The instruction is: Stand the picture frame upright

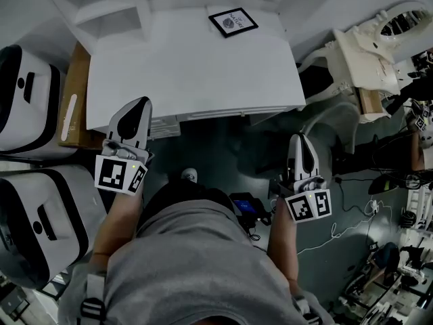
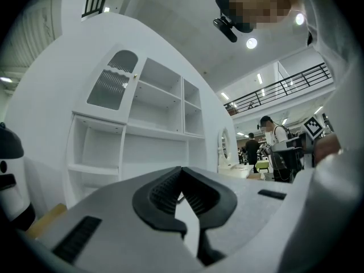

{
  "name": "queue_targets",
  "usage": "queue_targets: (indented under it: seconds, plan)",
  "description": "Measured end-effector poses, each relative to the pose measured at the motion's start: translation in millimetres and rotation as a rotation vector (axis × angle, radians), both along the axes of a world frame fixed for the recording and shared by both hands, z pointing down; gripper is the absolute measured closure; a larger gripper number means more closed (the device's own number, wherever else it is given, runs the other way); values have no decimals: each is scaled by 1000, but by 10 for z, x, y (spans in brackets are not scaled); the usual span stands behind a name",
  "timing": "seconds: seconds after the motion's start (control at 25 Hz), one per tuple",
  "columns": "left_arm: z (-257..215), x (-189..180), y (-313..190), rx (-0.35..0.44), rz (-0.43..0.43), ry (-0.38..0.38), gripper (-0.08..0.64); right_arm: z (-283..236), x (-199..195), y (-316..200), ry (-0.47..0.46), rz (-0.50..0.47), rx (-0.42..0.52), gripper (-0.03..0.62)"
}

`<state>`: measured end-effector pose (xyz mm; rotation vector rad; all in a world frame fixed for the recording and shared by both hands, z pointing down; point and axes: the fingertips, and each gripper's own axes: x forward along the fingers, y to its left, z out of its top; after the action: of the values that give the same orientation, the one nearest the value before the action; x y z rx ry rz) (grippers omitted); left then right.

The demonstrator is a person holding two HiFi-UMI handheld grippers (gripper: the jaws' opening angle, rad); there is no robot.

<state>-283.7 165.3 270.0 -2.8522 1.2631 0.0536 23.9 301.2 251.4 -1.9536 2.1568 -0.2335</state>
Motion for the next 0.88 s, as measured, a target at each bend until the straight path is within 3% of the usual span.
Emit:
queue_targets:
  seconds: [0.88]
  plan:
    - [151, -40, -97, -36, -2, -9, 554, 116, -4, -151, -25, -3, -20, 566]
